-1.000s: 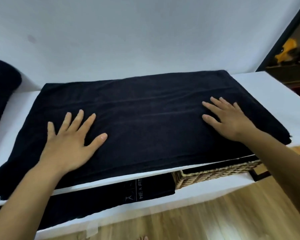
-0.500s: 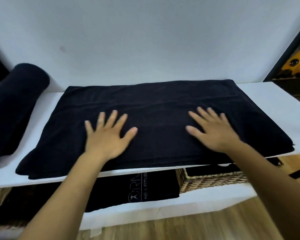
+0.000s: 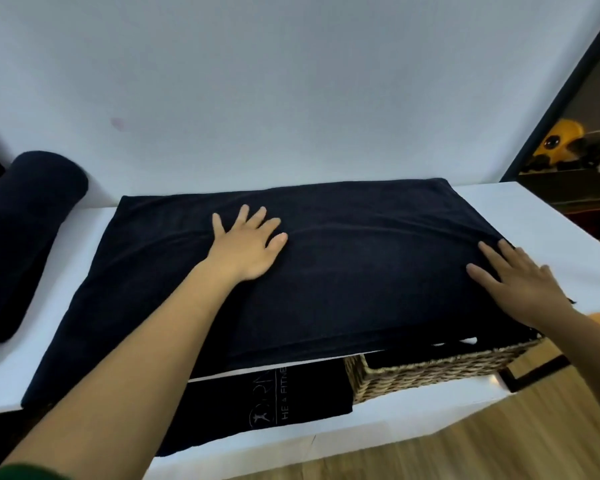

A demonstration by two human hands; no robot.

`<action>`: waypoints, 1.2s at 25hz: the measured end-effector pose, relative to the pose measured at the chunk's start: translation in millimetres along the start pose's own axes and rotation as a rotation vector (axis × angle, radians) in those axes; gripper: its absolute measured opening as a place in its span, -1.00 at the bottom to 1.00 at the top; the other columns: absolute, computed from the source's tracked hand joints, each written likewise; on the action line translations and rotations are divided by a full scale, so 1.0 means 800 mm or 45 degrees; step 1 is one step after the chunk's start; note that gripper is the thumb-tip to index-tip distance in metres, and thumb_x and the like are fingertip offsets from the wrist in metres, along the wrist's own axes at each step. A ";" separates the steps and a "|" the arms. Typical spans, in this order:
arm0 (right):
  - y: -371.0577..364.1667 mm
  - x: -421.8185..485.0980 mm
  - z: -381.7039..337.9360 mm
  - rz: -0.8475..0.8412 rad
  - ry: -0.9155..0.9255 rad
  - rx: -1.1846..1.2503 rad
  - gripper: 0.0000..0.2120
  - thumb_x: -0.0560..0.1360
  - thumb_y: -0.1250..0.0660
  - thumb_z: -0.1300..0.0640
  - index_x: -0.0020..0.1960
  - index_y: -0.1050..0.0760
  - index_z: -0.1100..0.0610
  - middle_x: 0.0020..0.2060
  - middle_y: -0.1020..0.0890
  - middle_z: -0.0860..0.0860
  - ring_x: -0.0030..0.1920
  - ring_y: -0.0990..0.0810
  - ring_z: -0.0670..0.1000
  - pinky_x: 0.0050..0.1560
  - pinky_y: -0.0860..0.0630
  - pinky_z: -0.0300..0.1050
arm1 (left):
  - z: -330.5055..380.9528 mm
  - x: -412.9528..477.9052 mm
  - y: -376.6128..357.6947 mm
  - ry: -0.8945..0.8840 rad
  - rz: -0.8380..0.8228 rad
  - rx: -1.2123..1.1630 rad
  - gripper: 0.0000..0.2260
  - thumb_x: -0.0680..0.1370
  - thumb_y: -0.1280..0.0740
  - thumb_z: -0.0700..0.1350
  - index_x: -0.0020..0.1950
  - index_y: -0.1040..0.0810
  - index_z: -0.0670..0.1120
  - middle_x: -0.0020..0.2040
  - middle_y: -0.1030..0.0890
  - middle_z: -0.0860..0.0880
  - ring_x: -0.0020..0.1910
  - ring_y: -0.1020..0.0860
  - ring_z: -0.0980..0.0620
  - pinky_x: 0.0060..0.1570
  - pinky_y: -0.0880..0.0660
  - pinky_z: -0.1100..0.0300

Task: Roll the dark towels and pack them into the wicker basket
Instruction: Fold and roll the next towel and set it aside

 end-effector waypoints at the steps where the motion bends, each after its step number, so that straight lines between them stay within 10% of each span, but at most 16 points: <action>1: 0.000 -0.001 0.000 -0.013 -0.007 -0.006 0.07 0.18 0.57 -0.54 0.60 0.14 -0.17 0.60 0.14 0.02 0.58 0.12 0.11 0.50 -0.03 0.28 | 0.019 0.014 -0.008 -0.160 -0.050 -0.020 -0.50 0.65 0.09 0.25 0.59 -0.09 0.18 0.63 0.03 0.09 0.60 0.17 -0.03 0.45 0.26 -0.36; 12: 0.004 -0.009 -0.006 0.000 -0.066 0.273 -0.25 0.44 0.27 -0.47 0.58 0.16 -0.23 0.60 0.14 -0.06 0.59 0.18 0.01 0.54 0.16 0.16 | 0.207 0.104 -0.055 -0.417 -0.158 0.135 -0.35 0.59 0.17 0.36 0.61 0.16 0.11 0.62 0.22 -0.05 0.56 0.32 -0.16 0.45 0.30 -0.32; 30: 0.005 0.027 0.139 0.162 0.023 0.562 -0.28 0.46 0.46 -0.34 0.56 0.02 -0.27 0.58 0.08 -0.18 0.58 0.20 -0.08 0.54 0.25 -0.01 | 0.549 0.246 -0.099 -0.682 -0.148 0.160 -0.48 0.65 0.22 0.22 0.61 0.09 0.16 0.62 0.16 0.04 0.58 0.25 -0.15 0.48 0.27 -0.28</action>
Point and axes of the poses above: each hand's wrist, its own x-axis towards the middle knuckle, its own y-axis out of the back of the hand, z = x × y, the point moved 6 cm from there along x, towards the middle knuckle
